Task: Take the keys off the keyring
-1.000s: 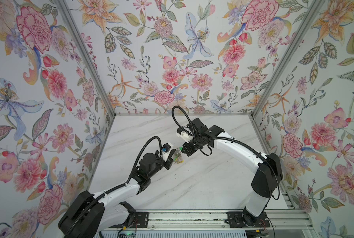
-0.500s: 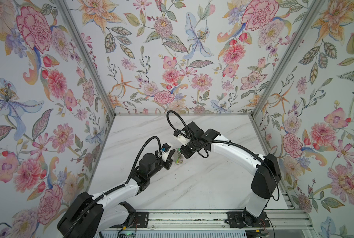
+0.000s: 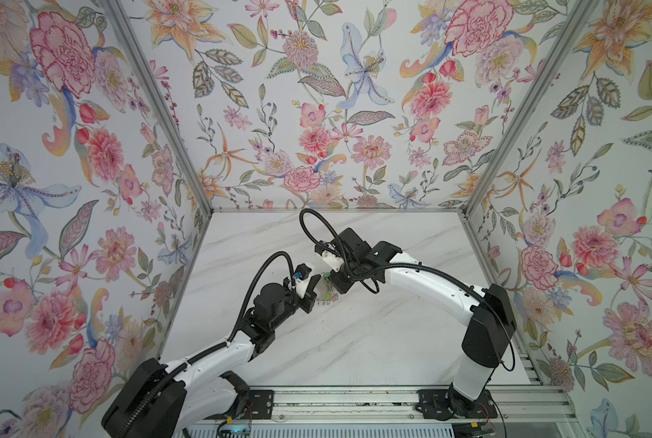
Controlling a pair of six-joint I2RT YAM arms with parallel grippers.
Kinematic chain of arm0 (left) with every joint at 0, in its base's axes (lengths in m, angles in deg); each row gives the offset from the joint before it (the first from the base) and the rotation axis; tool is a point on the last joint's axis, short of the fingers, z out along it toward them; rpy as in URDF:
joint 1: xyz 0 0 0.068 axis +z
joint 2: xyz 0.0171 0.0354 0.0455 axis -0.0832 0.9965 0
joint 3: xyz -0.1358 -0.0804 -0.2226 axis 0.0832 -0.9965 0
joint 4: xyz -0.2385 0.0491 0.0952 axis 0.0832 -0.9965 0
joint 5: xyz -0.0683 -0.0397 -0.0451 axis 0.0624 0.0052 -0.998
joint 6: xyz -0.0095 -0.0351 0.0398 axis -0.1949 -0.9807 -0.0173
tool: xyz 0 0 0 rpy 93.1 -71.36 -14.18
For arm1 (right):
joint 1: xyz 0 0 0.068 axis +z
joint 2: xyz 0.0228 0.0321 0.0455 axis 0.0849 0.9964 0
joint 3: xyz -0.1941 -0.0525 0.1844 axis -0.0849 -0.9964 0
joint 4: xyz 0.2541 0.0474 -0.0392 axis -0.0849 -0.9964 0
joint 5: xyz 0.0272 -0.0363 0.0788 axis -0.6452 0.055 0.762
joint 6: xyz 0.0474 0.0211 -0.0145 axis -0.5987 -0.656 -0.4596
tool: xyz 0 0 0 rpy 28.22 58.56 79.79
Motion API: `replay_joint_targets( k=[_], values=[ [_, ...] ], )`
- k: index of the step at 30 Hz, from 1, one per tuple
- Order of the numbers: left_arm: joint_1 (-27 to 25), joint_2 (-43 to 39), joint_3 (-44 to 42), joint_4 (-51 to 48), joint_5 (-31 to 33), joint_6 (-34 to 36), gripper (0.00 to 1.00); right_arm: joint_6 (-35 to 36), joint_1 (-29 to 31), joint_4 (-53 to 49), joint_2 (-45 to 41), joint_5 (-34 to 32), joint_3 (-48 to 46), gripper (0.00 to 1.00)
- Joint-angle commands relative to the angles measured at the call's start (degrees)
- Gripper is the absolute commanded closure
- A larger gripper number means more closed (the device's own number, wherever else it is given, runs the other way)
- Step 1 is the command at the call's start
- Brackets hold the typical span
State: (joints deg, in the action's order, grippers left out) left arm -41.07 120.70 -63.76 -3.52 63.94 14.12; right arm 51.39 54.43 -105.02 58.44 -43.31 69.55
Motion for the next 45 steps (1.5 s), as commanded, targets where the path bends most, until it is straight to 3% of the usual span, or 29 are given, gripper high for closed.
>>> replay_joint_targets(
  k=[1,13,19,31,45],
  values=[
    [0.3,-3.9,0.2,9.2,1.8,-1.3,1.0,0.9,-0.9,-3.2,2.0,-7.4,-2.1,0.99],
    [0.3,-8.4,-3.1,13.9,6.8,-2.6,1.0,0.7,-0.8,-3.3,2.5,-6.8,-2.6,0.99],
    [0.3,-7.9,-4.7,19.7,6.1,-3.7,1.0,0.9,0.4,-3.2,1.9,-4.8,-1.0,0.99],
    [0.3,-4.0,-2.2,23.4,4.7,-4.3,1.0,5.6,4.2,-2.3,0.4,-12.6,-1.5,0.99],
    [0.3,-2.0,-2.4,23.9,3.7,-7.5,1.0,8.6,4.8,6.1,-1.4,-15.7,-4.0,0.99]
  ],
)
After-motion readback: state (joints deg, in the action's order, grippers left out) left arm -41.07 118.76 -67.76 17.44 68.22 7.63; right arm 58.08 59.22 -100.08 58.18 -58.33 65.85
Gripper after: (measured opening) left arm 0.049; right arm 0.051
